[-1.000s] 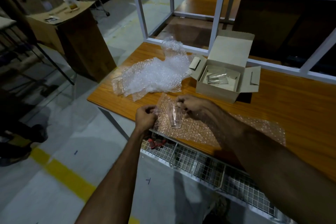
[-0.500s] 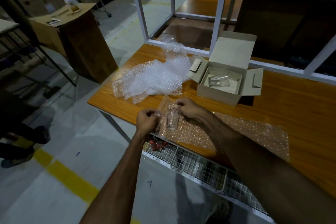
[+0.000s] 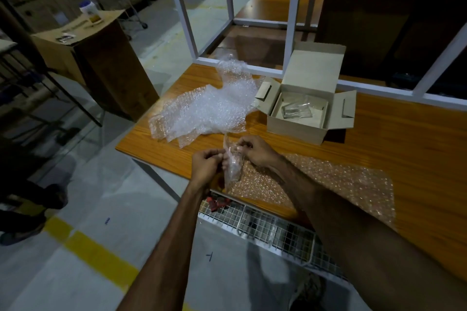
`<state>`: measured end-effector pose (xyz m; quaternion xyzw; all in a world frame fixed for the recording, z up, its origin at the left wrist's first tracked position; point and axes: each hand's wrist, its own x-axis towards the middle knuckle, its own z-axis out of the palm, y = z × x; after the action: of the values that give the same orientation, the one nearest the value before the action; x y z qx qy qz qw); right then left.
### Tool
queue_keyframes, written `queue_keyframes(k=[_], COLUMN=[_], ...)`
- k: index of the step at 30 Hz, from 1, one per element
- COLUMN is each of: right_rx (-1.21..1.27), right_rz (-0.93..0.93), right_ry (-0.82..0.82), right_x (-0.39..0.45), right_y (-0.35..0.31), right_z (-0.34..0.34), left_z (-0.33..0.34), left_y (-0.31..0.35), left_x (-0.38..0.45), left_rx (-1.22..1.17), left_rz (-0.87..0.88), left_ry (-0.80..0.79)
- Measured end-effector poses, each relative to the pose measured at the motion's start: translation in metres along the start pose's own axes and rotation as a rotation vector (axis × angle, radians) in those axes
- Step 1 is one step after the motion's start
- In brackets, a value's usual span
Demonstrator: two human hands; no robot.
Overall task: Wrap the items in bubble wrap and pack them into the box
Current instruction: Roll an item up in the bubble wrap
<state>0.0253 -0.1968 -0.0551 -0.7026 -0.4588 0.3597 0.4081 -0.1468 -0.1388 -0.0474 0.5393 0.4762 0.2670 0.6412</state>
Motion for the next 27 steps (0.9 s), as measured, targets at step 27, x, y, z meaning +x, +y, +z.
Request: queue_keyframes(k=[27], right_rx=[-0.099], right_rz=[0.040], right_ry=[0.212], right_x=[-0.047], right_y=[0.033], right_z=[-0.010], left_z=[0.049], left_y=[-0.038], left_x=[-0.025], left_rx=[0.584], left_rz=[0.368], left_ry=[0.272])
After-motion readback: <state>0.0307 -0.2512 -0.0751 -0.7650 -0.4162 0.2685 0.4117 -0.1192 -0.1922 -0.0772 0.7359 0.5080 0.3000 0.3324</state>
